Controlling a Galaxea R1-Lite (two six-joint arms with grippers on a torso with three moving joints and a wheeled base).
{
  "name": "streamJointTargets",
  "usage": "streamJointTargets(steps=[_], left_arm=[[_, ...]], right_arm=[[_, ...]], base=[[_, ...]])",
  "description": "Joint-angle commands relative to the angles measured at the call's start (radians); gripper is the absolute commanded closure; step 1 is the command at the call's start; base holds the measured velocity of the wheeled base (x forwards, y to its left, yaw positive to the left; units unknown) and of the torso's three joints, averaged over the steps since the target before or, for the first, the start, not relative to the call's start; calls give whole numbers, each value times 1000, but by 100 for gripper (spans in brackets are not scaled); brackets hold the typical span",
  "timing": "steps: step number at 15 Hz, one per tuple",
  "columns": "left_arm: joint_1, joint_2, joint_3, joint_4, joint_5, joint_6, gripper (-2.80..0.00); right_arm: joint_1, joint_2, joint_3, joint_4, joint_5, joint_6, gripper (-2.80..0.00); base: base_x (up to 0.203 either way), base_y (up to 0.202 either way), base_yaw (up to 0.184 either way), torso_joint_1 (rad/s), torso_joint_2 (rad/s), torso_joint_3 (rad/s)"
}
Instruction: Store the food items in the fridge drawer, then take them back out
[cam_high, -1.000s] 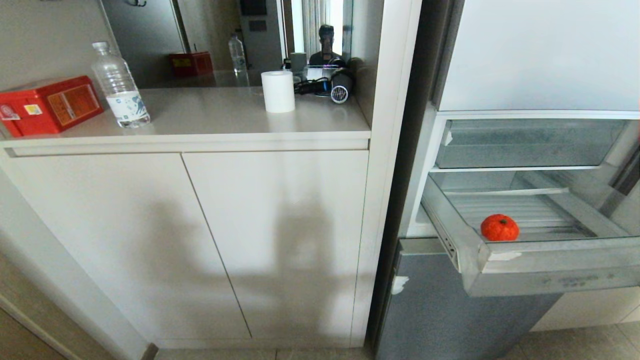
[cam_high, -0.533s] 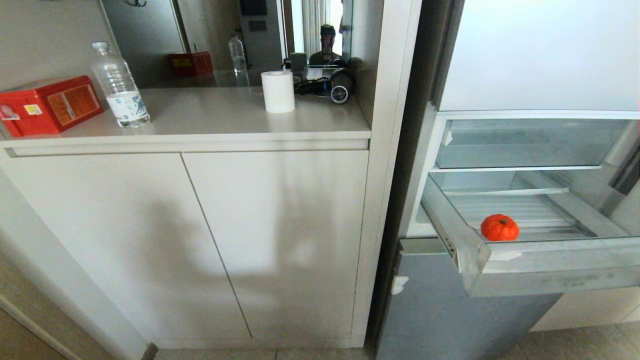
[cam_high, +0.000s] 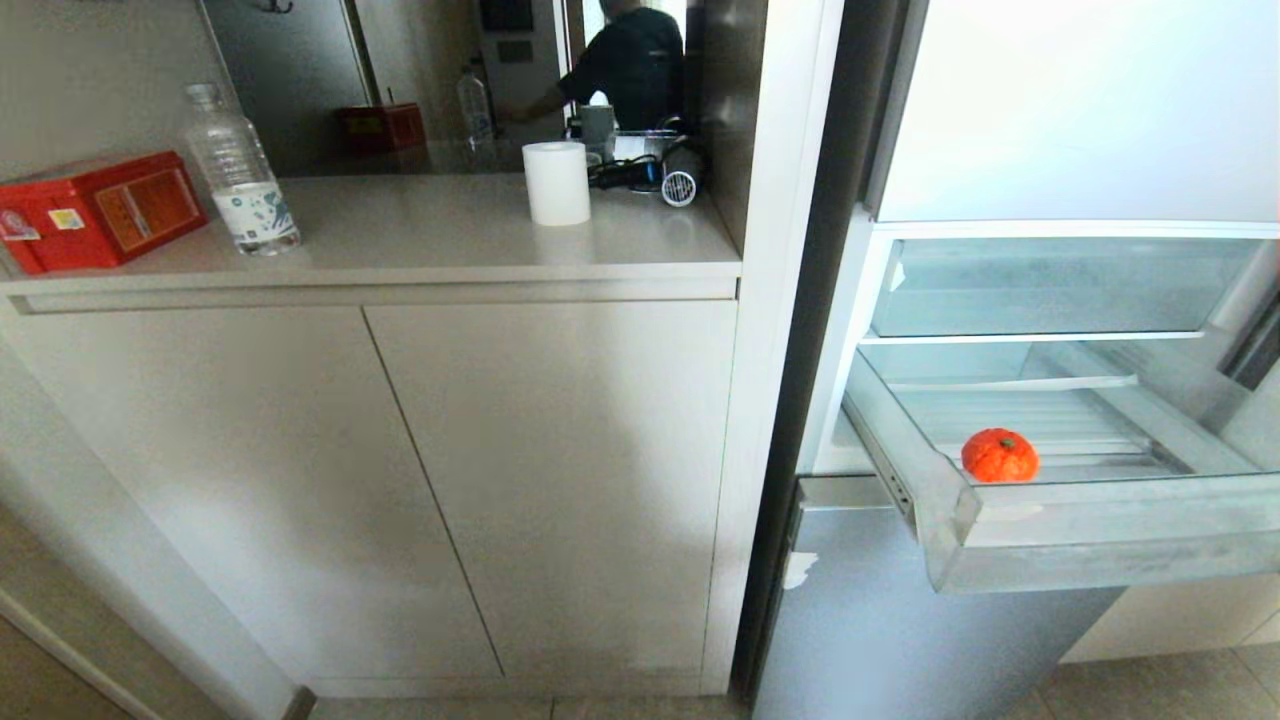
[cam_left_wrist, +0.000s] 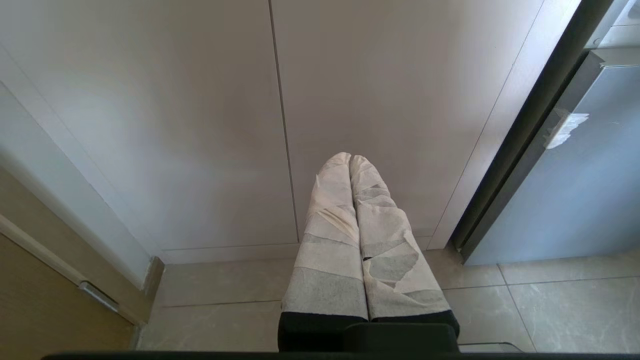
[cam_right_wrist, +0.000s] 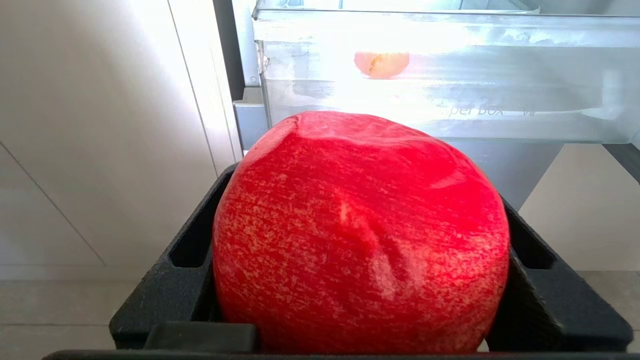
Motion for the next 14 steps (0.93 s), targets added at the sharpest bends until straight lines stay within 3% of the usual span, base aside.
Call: streamJointTargets(steps=[1, 6, 14], left_arm=[[0, 0, 0, 1, 1, 0, 0], [0, 0, 0, 1, 1, 0, 0], [0, 0, 0, 1, 1, 0, 0]], right_arm=[[0, 0, 0, 0, 0, 1, 0], [-2, 62, -1, -1, 1, -2, 0], [-39, 633, -242, -70, 6, 64, 0]], base=[[0, 0, 0, 0, 0, 0], [0, 0, 0, 0, 0, 0], [0, 0, 0, 0, 0, 0]])
